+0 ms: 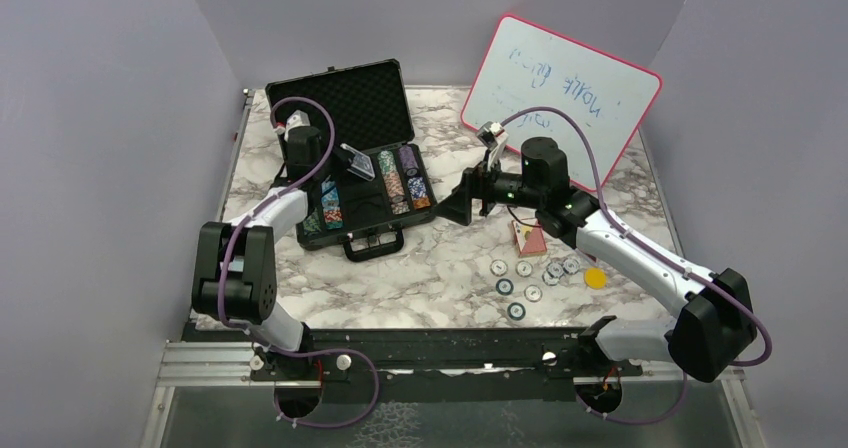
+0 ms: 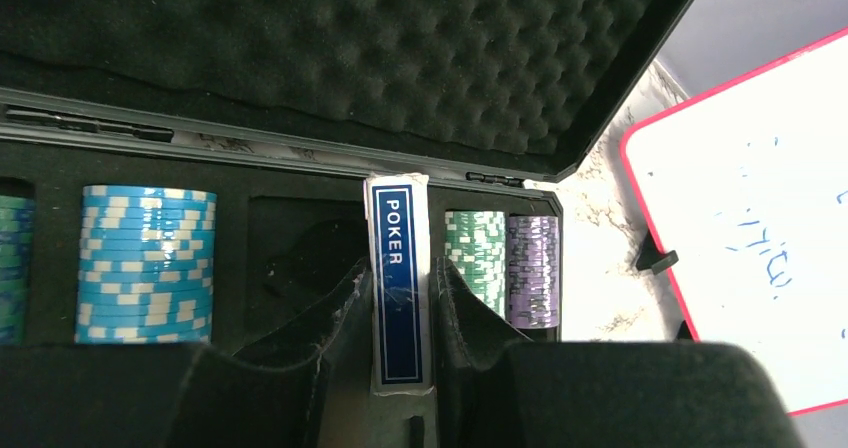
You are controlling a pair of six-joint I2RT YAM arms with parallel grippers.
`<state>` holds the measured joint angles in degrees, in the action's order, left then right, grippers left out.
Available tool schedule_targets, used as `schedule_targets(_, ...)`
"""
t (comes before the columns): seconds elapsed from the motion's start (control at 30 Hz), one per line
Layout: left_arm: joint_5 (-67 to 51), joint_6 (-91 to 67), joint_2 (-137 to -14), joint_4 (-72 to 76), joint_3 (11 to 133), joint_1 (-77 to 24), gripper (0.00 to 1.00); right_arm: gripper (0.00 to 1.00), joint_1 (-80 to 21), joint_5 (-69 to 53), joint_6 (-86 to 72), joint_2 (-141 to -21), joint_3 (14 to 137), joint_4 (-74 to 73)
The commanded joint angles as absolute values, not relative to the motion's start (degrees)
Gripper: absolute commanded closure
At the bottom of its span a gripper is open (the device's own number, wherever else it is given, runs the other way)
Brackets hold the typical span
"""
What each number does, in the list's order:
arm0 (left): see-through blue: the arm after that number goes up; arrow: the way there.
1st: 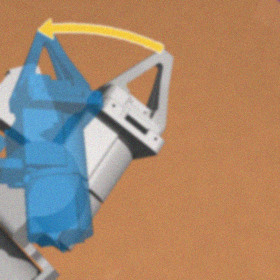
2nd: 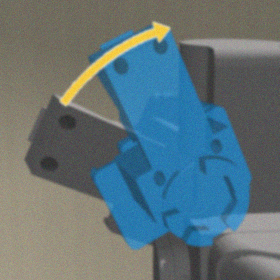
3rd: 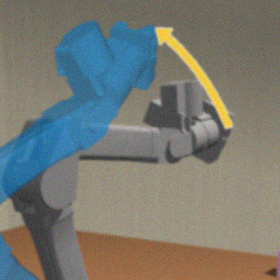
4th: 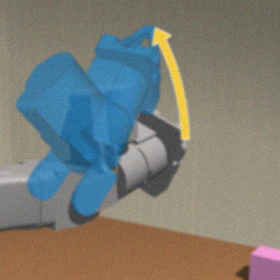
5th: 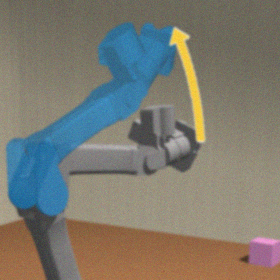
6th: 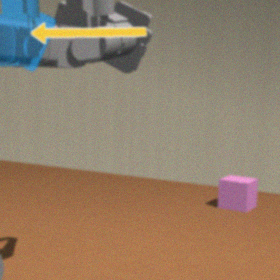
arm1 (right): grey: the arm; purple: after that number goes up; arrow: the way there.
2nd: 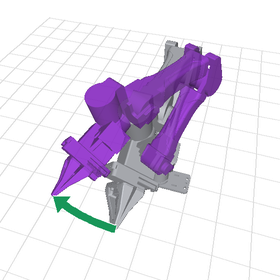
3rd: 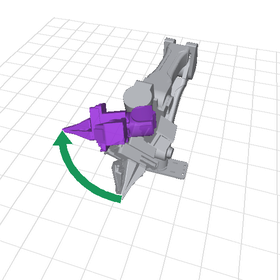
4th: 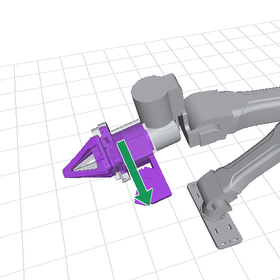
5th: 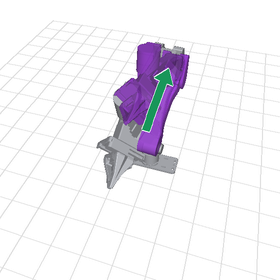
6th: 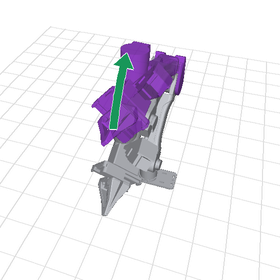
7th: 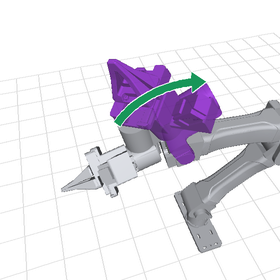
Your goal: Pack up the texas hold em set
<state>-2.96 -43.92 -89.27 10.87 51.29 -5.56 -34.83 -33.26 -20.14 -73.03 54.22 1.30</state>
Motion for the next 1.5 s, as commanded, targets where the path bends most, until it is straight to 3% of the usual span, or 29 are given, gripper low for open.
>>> schedule_targets(0.0,-5.09,-48.35,-92.14,17.68,50.26,-5.19,1.00,0.02,-35.17,-36.05,-19.99,-73.02,53.71,3.20)
schedule_targets(0.1,-5.69,-50.56,-93.17,19.76,48.83,-5.19,1.00,0.02,-35.17,-37.58,-20.61,-74.34,54.22,2.57)
schedule_targets(0.2,-6.68,-50.00,-93.56,19.83,48.62,-5.19,0.94,0.02,-35.16,-36.99,-20.47,-74.54,54.15,2.07)
schedule_targets(0.6,-6.34,-36.46,-95.07,-0.34,57.59,-4.82,0.42,0.02,-35.20,-35.80,-20.71,-74.77,53.72,1.50)
schedule_targets(0.73,-1.42,-32.52,-93.78,-6.21,60.69,-4.76,0.34,0.02,-35.16,-35.83,-20.57,-75.03,53.98,1.65)
schedule_targets(0.93,2.92,-28.62,-92.93,-9.98,63.16,-4.85,0.33,0.02,-35.16,-35.77,-20.68,-75.91,54.14,1.71)
schedule_targets(1.23,-0.55,-28.27,-97.07,-10.34,64.41,-4.82,0.69,0.03,-35.18,-33.44,-20.42,-76.20,53.88,1.07)
schedule_targets(1.47,0.34,-29.14,-100.98,-12.05,64.90,-4.77,0.77,0.03,-35.21,-30.45,-20.38,-75.81,53.51,-0.18)
